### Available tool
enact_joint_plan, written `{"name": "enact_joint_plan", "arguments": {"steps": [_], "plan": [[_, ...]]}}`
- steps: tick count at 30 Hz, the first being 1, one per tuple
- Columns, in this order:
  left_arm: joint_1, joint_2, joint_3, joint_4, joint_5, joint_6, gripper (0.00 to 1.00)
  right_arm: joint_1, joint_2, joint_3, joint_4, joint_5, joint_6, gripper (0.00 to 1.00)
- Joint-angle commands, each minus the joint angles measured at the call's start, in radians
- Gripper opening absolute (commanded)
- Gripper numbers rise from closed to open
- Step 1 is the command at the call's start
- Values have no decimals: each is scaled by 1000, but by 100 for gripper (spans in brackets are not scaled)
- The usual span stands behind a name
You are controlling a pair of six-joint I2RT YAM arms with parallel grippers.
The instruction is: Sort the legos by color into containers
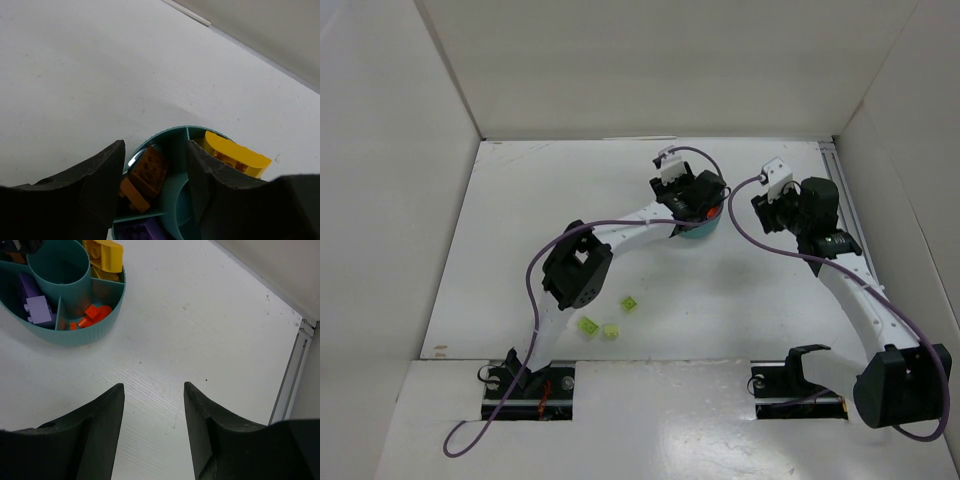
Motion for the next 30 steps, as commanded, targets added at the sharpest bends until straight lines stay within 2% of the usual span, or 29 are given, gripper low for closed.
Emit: {"name": "enact_joint_plan", "arguments": {"steps": [1, 3, 4, 6, 8, 9, 11, 12, 15, 19, 20, 21, 23, 26, 27, 30], "plan": [[-1, -24, 39, -44, -38, -16, 50, -6, -2, -6, 51, -38, -10, 56], [-1, -56, 53, -55, -29, -16, 54, -6, -2, -6, 60, -47, -21, 56], [-1, -73, 53, -55, -29, -7, 61, -6, -11, -6, 60, -58, -21, 58], [-1, -148, 36, -55, -29, 26, 67, -6, -23, -6, 69, -67, -31, 58], [-1, -215, -34, 5, -20, 68, 75, -6, -48, -6, 69, -67, -31, 61], [-1, -251, -67, 38, -10, 111, 84, 3, -48, -6, 69, -52, -31, 63], [-1, -353, -140, 39, 9, 137, 93, 3, -57, -6, 69, -52, -31, 63], [-1, -387, -166, 39, 19, 148, 98, 16, -57, -6, 69, -61, -31, 67], [15, -519, -280, -13, 77, 148, 100, 88, -57, -6, 60, -81, -45, 71], [84, -683, -458, -133, 288, 94, 100, 317, -21, 32, 7, -26, -105, 73], [94, -756, -560, -142, 322, 78, 100, 424, 18, 49, -3, -26, -105, 74], [94, -795, -611, -164, 354, 62, 100, 472, 39, 58, -12, -14, -90, 74], [94, -869, -702, -200, 375, 1, 100, 607, 79, 58, -1, -14, -41, 74], [94, -1016, -846, -300, 384, -80, 100, 742, 144, 46, 67, 69, 100, 76], [94, -1095, -914, -320, 398, -126, 100, 829, 177, 34, 91, 91, 157, 77], [94, -1221, -1012, -359, 442, -172, 100, 966, 239, 25, 163, 180, 228, 78]]}}
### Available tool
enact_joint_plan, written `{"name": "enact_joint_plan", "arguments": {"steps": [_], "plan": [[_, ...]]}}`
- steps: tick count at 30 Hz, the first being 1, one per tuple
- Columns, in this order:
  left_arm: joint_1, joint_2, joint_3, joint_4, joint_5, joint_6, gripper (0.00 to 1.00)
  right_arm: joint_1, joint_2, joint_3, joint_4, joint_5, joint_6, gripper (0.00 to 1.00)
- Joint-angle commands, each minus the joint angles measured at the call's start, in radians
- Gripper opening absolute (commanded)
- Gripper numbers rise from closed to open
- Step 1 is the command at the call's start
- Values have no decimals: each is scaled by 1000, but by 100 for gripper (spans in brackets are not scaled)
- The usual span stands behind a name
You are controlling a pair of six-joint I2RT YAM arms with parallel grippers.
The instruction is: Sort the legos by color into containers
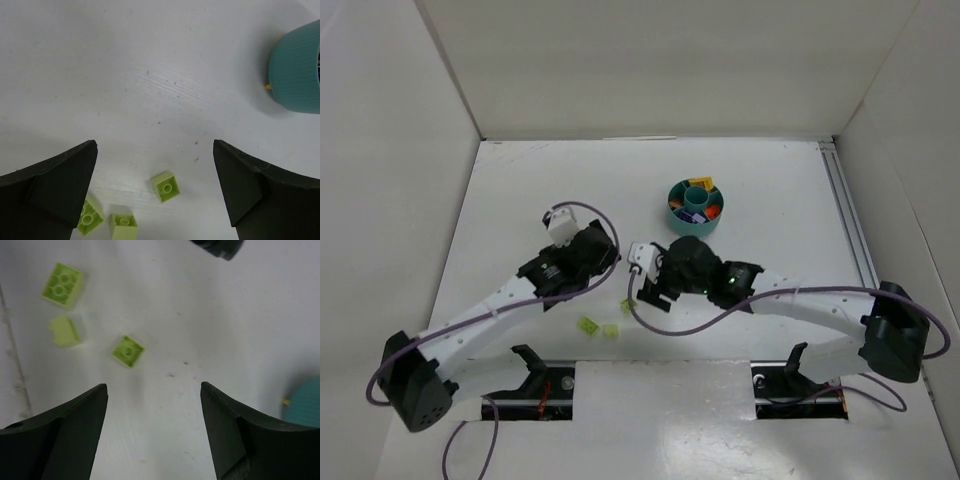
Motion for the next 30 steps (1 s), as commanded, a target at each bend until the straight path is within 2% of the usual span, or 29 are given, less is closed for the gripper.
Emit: {"name": "enact_joint_plan", "arguments": {"steps": [1, 2, 4, 9, 17, 24, 28, 30], "plan": [[-1, -208, -99, -74, 64, -112, 100, 122, 70, 2, 123, 129, 179, 80], [-1, -249, -124, -74, 85, -112, 100, 141, 94, 2, 134, 171, 202, 80], [-1, -354, -162, -74, 99, -123, 100, 176, 163, 2, 160, 204, 272, 93], [-1, -485, -220, -85, 110, -123, 100, 191, 260, 2, 218, 284, 368, 94], [-1, -495, -211, -142, 90, -132, 100, 191, 386, 50, 250, 307, 422, 92], [-1, -485, -202, -151, 72, -132, 100, 202, 464, 77, 250, 337, 457, 76], [-1, -485, -220, -142, 72, -141, 100, 202, 477, 87, 250, 365, 445, 50], [-1, -485, -220, -133, 72, -141, 100, 202, 487, 111, 227, 365, 434, 42]]}}
